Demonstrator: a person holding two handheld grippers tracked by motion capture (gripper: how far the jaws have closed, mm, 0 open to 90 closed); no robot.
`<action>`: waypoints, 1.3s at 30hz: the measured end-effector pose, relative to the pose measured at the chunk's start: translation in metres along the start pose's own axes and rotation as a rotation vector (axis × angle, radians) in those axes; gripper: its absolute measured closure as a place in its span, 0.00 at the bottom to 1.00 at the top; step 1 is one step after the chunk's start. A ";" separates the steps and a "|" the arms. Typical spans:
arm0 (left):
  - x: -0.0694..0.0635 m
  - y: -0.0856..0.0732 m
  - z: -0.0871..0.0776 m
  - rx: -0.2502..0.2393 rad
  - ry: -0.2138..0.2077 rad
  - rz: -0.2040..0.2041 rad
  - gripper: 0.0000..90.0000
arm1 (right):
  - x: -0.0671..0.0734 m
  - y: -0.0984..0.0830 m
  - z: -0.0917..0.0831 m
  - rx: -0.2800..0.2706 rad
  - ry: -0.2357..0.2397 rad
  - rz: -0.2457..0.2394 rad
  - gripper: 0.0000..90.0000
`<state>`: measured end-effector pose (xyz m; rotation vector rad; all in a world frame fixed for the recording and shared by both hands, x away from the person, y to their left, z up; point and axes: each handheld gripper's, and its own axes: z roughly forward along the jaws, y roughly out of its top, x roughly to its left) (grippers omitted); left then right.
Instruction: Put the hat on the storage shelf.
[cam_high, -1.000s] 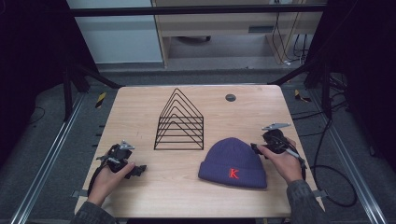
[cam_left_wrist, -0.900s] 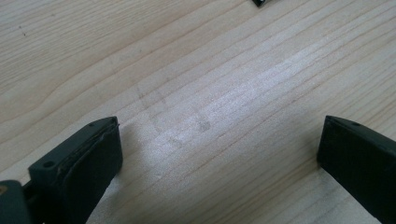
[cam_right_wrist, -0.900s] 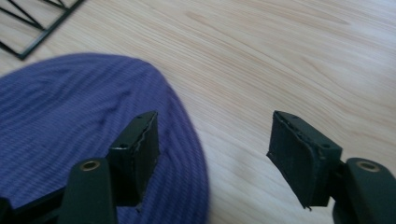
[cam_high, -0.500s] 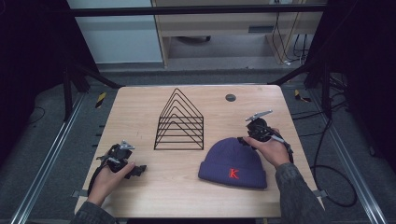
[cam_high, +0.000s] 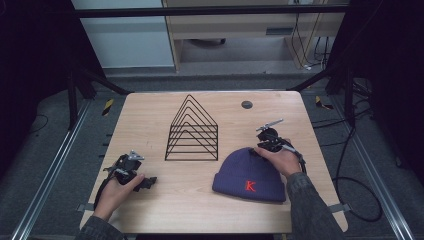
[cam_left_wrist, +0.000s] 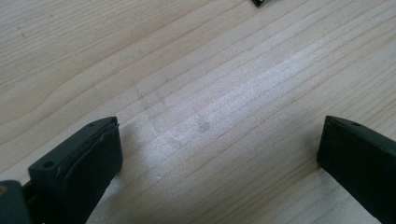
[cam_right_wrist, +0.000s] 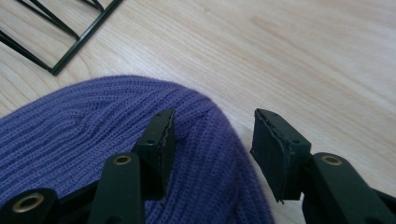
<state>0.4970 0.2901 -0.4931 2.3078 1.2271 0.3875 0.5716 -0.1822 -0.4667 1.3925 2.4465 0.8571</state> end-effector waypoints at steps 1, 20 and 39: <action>0.000 0.000 0.000 0.000 0.000 0.000 0.00 | 0.000 0.000 0.000 0.000 0.000 0.000 0.54; 0.000 0.002 -0.004 -0.042 -0.023 -0.011 0.05 | 0.013 -0.003 -0.014 -0.032 0.066 -0.068 0.90; -0.011 0.011 -0.033 -0.262 -0.056 -0.018 0.09 | 0.046 -0.014 -0.116 -0.315 0.091 -0.162 0.91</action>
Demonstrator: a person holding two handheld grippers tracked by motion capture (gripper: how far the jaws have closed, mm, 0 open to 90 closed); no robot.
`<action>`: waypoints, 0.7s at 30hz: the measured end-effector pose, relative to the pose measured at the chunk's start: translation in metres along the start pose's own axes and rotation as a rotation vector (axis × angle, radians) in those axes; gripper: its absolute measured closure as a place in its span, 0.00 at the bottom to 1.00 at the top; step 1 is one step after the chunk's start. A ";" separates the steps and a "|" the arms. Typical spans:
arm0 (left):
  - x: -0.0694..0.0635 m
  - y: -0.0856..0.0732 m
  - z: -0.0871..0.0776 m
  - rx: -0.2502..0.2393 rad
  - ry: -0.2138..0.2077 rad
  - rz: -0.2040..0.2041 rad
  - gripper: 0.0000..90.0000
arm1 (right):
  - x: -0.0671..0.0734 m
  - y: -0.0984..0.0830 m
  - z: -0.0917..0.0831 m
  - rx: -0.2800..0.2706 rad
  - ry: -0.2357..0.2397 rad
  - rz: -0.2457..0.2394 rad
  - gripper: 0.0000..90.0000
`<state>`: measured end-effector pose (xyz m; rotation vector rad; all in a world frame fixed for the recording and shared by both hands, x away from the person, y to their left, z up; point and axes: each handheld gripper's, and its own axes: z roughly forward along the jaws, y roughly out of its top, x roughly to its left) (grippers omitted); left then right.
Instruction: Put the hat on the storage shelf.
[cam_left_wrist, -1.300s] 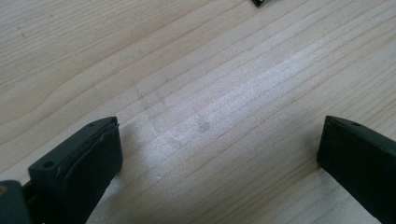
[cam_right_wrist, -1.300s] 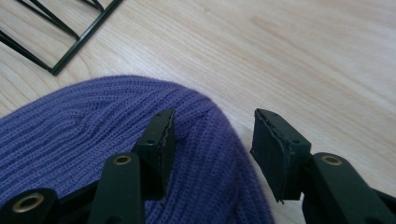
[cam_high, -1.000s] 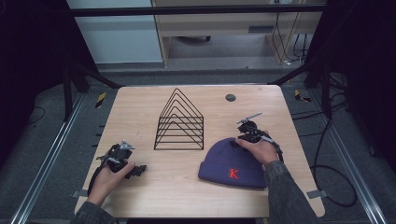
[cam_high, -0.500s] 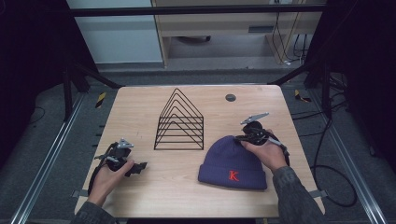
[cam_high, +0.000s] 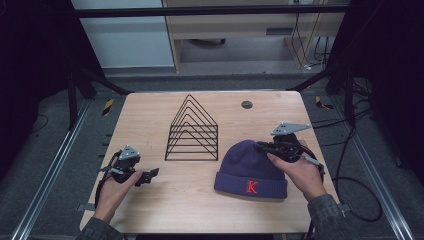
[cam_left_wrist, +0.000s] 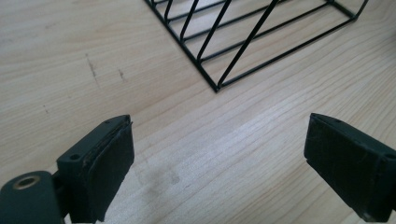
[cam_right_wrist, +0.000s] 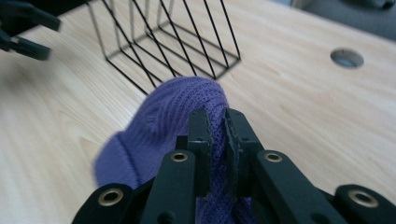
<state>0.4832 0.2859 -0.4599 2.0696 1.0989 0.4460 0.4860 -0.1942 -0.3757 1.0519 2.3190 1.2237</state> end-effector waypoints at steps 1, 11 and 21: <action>0.000 0.000 0.000 0.000 0.000 0.000 0.10 | 0.000 0.000 0.000 0.000 0.000 0.000 0.91; -0.019 0.029 -0.031 -0.110 -0.037 0.063 0.13 | 0.019 0.029 -0.034 -0.096 -0.004 -0.081 0.91; -0.030 0.068 -0.052 -0.158 -0.063 0.114 0.13 | 0.016 0.067 -0.044 -0.116 -0.018 -0.112 0.91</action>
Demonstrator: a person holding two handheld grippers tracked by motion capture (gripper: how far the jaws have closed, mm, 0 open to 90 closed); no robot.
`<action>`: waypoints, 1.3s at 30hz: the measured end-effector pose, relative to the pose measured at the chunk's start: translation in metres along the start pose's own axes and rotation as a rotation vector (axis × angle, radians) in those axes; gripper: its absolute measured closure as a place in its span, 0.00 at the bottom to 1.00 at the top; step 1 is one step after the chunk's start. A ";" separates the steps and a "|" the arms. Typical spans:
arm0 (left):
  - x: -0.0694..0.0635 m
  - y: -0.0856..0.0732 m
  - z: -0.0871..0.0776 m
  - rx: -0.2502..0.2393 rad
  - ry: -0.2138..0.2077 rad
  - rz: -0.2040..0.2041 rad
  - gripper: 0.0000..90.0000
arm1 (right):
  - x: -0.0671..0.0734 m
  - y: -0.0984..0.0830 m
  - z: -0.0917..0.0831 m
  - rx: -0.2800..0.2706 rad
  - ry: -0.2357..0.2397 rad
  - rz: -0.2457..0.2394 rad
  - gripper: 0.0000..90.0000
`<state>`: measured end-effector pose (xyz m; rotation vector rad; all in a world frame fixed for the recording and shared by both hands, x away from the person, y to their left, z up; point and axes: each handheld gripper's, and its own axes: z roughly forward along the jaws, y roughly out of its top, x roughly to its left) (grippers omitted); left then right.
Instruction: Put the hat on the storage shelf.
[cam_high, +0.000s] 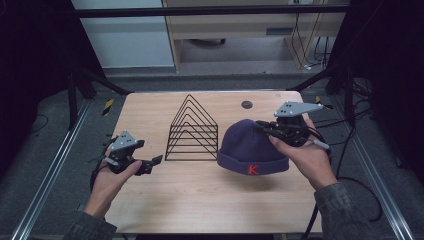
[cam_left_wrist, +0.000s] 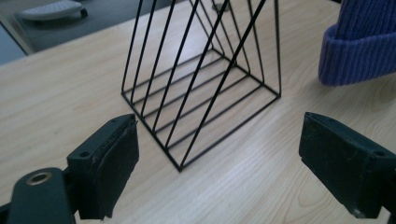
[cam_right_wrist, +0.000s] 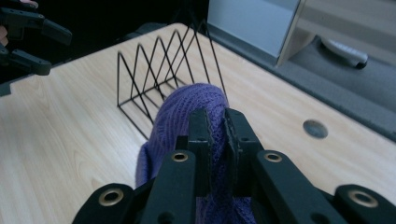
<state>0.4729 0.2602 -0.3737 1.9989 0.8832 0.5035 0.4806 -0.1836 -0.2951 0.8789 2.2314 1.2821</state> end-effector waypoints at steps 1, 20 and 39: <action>-0.001 0.010 -0.002 -0.011 -0.005 0.007 0.12 | 0.000 0.010 -0.002 -0.015 -0.003 -0.005 0.91; -0.013 0.097 0.003 -0.057 -0.078 0.049 0.12 | -0.007 0.097 -0.009 -0.085 -0.061 -0.035 0.91; -0.015 0.105 0.024 -0.021 -0.129 0.083 0.14 | 0.020 0.151 0.015 -0.136 -0.018 -0.079 0.91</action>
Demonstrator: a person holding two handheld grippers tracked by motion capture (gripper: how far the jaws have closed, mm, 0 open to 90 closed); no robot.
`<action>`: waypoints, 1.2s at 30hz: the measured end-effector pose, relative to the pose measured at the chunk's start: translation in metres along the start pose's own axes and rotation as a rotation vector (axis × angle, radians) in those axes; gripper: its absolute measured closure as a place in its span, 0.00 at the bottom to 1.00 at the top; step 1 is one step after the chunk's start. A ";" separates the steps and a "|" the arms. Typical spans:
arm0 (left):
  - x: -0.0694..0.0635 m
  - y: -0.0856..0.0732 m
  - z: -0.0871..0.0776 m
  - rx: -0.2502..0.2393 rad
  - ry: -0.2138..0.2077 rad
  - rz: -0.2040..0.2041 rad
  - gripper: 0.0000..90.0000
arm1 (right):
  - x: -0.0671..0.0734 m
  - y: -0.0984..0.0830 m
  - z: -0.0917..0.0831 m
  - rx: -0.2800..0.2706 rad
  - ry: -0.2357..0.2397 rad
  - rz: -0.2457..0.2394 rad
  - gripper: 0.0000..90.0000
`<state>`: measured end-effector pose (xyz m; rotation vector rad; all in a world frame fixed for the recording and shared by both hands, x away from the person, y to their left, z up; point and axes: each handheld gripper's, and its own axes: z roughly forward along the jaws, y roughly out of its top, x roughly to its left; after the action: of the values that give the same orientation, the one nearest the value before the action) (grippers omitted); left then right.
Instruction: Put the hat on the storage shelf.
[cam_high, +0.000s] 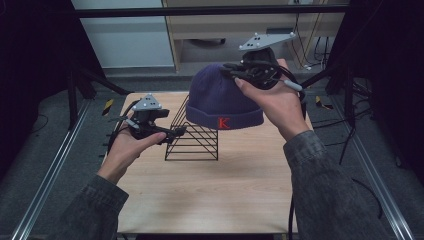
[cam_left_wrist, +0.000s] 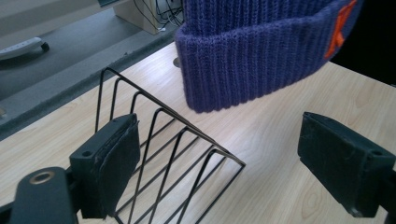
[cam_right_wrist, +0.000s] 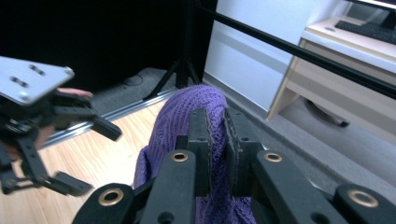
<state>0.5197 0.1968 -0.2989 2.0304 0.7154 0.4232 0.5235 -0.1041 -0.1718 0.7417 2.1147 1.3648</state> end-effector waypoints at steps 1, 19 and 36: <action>0.000 0.000 0.000 0.000 0.000 0.000 0.14 | 0.000 0.000 0.000 0.000 0.000 0.000 0.91; 0.008 -0.002 0.000 -0.004 -0.047 -0.007 0.75 | 0.026 0.019 0.021 -0.009 0.065 -0.024 0.91; 0.032 -0.001 -0.006 0.006 0.090 -0.039 0.77 | -0.001 0.006 0.067 0.061 0.022 0.053 0.90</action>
<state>0.5405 0.2213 -0.2963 2.0100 0.8104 0.4923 0.5705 -0.0600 -0.1905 0.8162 2.1768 1.3466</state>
